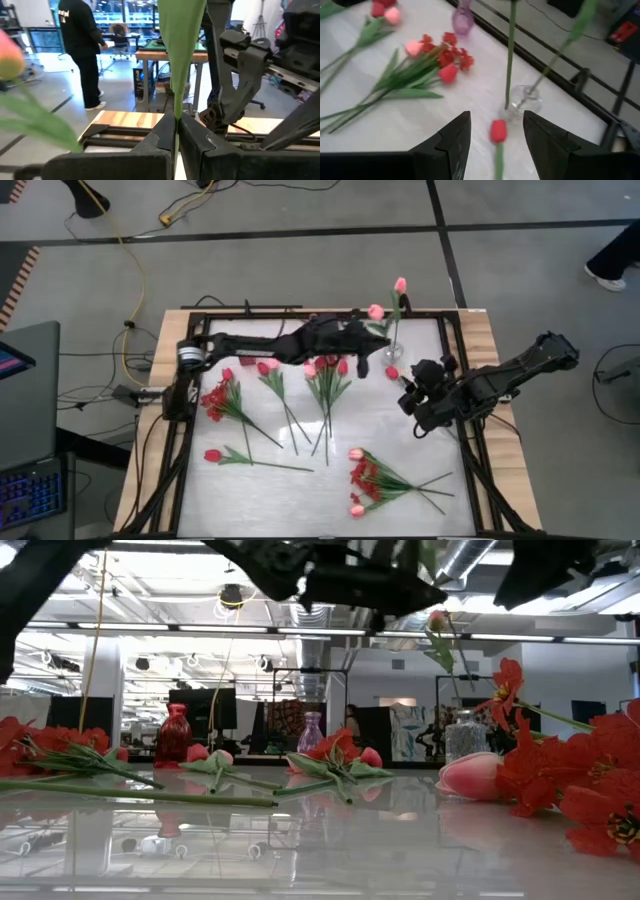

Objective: Sort flowers into vase by color
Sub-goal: Put the bottom left pink tulip into the transparent vase

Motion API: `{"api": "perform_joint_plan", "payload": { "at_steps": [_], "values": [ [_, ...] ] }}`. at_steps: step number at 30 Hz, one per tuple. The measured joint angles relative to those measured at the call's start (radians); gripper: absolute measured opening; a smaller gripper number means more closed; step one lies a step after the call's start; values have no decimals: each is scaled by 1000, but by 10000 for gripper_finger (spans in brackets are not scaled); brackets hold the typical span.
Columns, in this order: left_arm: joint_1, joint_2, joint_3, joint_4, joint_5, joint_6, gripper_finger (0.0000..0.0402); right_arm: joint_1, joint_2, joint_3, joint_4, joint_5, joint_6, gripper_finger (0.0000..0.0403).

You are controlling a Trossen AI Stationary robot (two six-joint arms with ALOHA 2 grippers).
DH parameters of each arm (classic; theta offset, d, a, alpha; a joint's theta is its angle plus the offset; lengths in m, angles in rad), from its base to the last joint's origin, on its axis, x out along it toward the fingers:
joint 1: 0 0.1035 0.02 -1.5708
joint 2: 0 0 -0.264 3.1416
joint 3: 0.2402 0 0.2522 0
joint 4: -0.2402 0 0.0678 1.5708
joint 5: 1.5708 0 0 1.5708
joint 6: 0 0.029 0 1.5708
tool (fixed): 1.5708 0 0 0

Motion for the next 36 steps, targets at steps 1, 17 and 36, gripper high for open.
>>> {"api": "perform_joint_plan", "payload": {
  "at_steps": [1,17,36],
  "values": [
    [4,24,37,-18,13,2,0,0,-3,0,-24,5,21,207],
    [90,129,213,-116,54,33,0,-2,-275,-205,-62,28,154,207],
    [102,129,212,-166,56,35,0,-2,-417,-270,-13,26,149,207]
  ]
}}
